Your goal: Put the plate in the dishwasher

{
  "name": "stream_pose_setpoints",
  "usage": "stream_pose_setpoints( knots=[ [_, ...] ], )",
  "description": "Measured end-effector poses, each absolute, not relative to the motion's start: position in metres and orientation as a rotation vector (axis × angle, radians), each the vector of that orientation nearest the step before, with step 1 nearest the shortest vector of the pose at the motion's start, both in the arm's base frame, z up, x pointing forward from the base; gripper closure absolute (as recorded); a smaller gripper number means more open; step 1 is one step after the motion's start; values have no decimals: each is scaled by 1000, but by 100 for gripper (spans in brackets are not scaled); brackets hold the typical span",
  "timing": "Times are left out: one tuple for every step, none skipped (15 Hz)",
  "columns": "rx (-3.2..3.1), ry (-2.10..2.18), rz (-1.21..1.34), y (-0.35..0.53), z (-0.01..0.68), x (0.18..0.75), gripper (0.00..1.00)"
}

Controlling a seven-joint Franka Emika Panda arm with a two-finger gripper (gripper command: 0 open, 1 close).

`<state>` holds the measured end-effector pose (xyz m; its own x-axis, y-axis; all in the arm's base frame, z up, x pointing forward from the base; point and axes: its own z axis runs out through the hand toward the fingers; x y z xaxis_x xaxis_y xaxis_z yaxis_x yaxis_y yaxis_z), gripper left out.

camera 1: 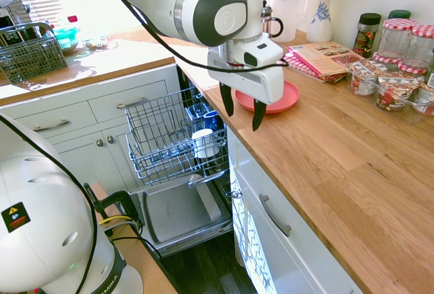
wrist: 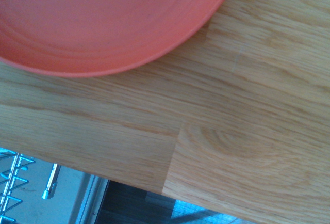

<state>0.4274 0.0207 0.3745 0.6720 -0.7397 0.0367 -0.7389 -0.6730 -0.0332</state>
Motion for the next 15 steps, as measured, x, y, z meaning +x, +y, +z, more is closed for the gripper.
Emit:
stream_pose_setpoints(
  knots=[
    [-2859, 1263, -69, 21, 374, 427, 0],
    [-2855, 1266, -65, 20, 373, 427, 0],
    [-2841, 1275, -70, 17, 375, 429, 0],
    [-2809, 1285, -92, 12, 379, 433, 0],
    [-2765, 1294, -121, 3, 384, 439, 0],
    [-2722, 1293, -147, -8, 387, 447, 0],
    [-2692, 1285, -154, -19, 389, 458, 0],
    [-2671, 1273, -150, -26, 390, 471, 0],
    [-2647, 1253, -151, -29, 387, 487, 0],
    [-2623, 1226, -150, -30, 381, 500, 0],
    [-2608, 1197, -132, -30, 374, 511, 0],
    [-2601, 1171, -112, -29, 366, 523, 0],
    [-2599, 1156, -93, -30, 360, 532, 0],
    [-2596, 1150, -82, -30, 354, 541, 0],
    [-2591, 1141, -76, -30, 350, 547, 100]
  ],
)
